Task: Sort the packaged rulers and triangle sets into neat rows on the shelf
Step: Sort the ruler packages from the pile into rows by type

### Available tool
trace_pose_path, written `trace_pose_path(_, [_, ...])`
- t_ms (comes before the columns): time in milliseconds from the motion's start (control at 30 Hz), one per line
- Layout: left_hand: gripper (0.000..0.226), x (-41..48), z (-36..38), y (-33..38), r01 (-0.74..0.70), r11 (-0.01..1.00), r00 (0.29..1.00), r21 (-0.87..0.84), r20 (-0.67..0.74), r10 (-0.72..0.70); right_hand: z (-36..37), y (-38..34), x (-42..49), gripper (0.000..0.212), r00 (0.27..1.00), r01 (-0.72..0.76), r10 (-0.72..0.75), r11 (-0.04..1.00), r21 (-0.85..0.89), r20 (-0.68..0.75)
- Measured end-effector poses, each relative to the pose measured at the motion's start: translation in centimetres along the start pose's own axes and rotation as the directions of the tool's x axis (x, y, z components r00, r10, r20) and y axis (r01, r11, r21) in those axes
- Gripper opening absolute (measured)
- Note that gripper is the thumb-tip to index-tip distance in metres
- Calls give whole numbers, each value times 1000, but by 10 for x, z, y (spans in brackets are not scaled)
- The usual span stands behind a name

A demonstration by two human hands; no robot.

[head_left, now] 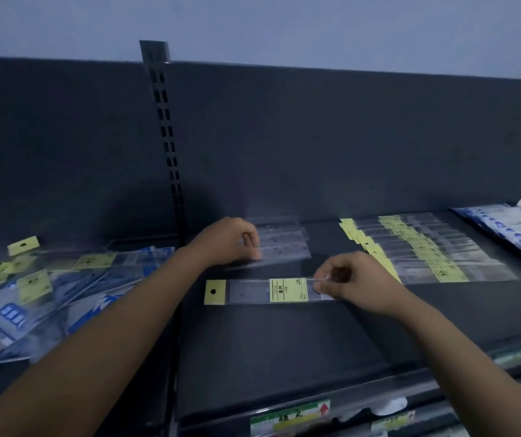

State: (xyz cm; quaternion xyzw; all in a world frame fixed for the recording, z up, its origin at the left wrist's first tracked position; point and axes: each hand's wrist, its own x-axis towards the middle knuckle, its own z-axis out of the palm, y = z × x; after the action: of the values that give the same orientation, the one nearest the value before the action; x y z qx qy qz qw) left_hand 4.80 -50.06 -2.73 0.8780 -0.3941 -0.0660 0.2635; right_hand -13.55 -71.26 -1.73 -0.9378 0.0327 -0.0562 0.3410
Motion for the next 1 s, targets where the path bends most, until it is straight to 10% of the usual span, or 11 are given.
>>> trace_pose_path(433, [23,40,33,139,-110,986,926,-122,347,147,-86,60,-2,8,997,57,-56,998,25,-50])
trace_pose_path(1000, [33,77,173,277,24,962,993,271,104,-54,-185,238,-43,5,979,198,-186,967,-161,88])
